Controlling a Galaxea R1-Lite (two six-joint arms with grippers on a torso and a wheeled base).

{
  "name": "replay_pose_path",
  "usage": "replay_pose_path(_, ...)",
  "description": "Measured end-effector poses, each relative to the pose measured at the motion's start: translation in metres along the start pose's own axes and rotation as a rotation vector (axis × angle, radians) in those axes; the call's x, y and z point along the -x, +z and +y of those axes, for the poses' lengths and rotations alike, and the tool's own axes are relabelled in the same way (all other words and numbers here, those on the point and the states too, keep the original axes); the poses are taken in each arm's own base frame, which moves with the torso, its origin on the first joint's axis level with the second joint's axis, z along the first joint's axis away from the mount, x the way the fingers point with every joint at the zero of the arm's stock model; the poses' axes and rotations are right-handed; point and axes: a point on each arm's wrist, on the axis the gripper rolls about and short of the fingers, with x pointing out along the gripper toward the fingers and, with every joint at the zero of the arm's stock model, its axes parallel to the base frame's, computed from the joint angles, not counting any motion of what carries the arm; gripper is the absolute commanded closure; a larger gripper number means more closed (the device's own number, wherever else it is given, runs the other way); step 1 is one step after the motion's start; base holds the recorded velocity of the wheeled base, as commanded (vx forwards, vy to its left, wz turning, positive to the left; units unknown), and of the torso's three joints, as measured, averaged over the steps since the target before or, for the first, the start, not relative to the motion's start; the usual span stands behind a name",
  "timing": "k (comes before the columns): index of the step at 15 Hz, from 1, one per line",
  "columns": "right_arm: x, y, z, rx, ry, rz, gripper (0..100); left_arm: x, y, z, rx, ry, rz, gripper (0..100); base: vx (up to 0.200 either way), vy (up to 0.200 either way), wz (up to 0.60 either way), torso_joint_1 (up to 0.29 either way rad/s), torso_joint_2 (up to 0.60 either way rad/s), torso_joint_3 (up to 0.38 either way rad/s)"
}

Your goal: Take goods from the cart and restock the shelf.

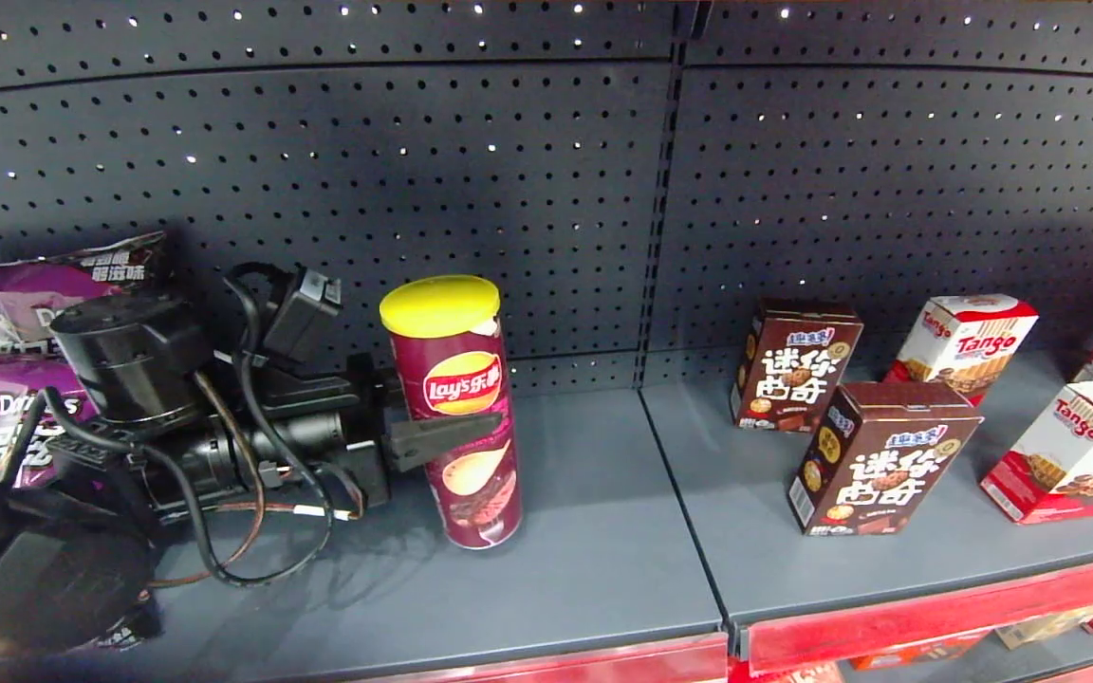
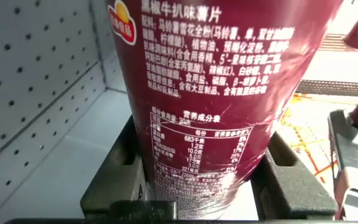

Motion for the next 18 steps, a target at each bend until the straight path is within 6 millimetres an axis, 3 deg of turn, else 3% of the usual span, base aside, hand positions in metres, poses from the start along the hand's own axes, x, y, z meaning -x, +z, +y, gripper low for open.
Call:
replay_pose_path(9, 0.000, -0.003, 0.001, -0.001, -0.006, 0.005, 100, 0.015, -0.027, -0.029, 0.001, -0.024, 0.000, 100, 0.000, 0.000, 0.00, 0.000, 0.00, 0.000)
replay_pose_path(15, -0.001, -0.005, 0.001, -0.001, -0.005, 0.012, 100, 0.019, -0.036, -0.034, 0.019, -0.024, 0.016, 100, 0.000, 0.000, 0.00, 0.000, 0.00, 0.000)
replay_pose_path(16, -0.001, -0.005, 0.001, -0.001, -0.005, 0.012, 100, 0.019, -0.037, -0.034, 0.017, -0.024, 0.017, 0, 0.000, 0.000, 0.00, 0.000, 0.00, 0.000)
replay_pose_path(18, -0.001, -0.005, 0.001, -0.002, -0.005, 0.011, 100, 0.019, -0.037, -0.034, 0.016, -0.023, 0.017, 0, 0.000, 0.000, 0.00, 0.000, 0.00, 0.000)
